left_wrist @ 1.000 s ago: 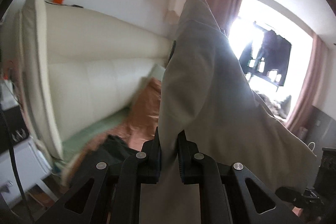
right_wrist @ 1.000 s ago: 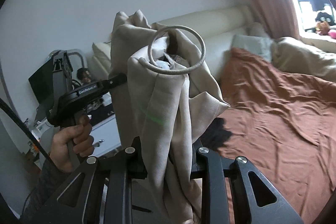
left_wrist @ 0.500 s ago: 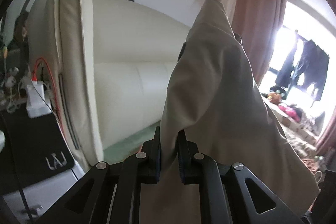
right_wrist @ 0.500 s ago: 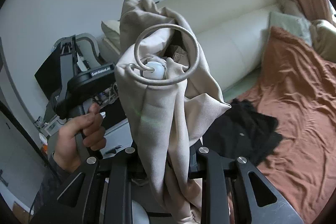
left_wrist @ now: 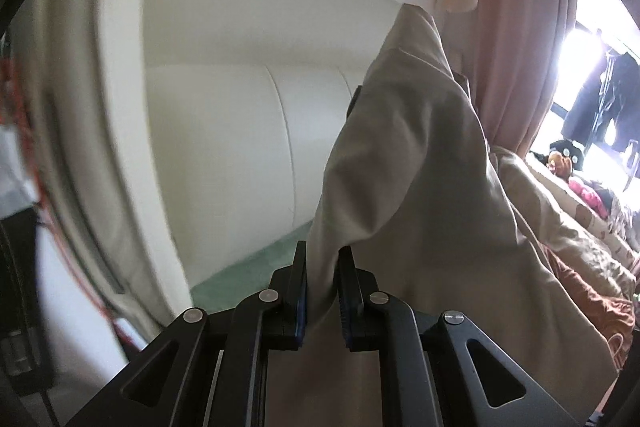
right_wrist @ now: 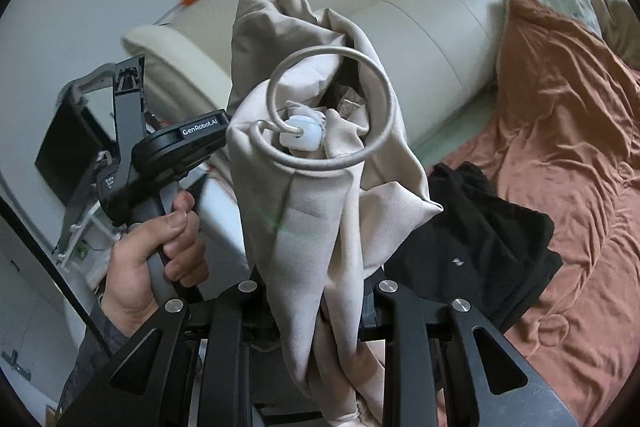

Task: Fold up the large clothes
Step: 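Lower the bundle onto the black clothes stack and open both tools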

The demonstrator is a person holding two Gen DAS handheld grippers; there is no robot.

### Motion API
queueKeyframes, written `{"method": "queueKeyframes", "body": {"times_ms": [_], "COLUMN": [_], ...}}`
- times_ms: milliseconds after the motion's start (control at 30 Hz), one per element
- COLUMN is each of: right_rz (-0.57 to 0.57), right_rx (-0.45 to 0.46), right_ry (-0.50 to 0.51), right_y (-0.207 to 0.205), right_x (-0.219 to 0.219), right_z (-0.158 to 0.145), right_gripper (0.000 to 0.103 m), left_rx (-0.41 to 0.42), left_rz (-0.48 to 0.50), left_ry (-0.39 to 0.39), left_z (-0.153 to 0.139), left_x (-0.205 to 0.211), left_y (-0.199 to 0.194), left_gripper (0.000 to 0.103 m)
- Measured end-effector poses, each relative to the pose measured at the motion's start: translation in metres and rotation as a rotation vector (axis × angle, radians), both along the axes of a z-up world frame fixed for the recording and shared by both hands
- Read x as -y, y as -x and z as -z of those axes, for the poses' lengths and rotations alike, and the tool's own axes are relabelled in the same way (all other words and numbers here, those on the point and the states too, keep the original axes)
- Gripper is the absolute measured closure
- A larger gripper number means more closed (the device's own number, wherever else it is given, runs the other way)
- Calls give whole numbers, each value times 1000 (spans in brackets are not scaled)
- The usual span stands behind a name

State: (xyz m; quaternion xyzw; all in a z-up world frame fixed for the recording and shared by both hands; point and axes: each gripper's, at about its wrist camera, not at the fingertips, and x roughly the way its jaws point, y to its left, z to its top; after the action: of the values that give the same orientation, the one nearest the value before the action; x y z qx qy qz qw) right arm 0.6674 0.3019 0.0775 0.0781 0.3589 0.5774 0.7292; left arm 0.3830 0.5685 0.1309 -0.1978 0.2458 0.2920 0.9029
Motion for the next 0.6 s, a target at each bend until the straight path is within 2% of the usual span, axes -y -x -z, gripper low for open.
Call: {"method": "queueKeyframes", "body": {"times_ms": [200,300,367,400,433,533,600], "right_rz": [36,51,71,89,104,179,198], "right_rx": [-60,-87,-101,-117,-130,-215,-259], "right_ry": [19,40,77,96,106,136,152], "right_y": [-50,-59,-71,-82,-91,-122,-134], "right_x": [-17,-24,-34,-38,-44,-52,-54], "right_z": [29,52,71,83,92,130,149], "right_gripper": [82,82,82,82,82,82,82], "left_rx": [-72,-175,-234,-231,-220,-150,-125], "left_rz": [17,26,26,18,9,7,-18], "left_ry": [39,84,64,58,85,239,254], "left_z": [44,70,84,89,95,111,117], "left_x": [-25,-32,-31,-28,-27,-26,-13], "left_y": [-50,-73,-76,-71,-64,-36,-16], "left_gripper": [89,81,76,76,75,75,75]}}
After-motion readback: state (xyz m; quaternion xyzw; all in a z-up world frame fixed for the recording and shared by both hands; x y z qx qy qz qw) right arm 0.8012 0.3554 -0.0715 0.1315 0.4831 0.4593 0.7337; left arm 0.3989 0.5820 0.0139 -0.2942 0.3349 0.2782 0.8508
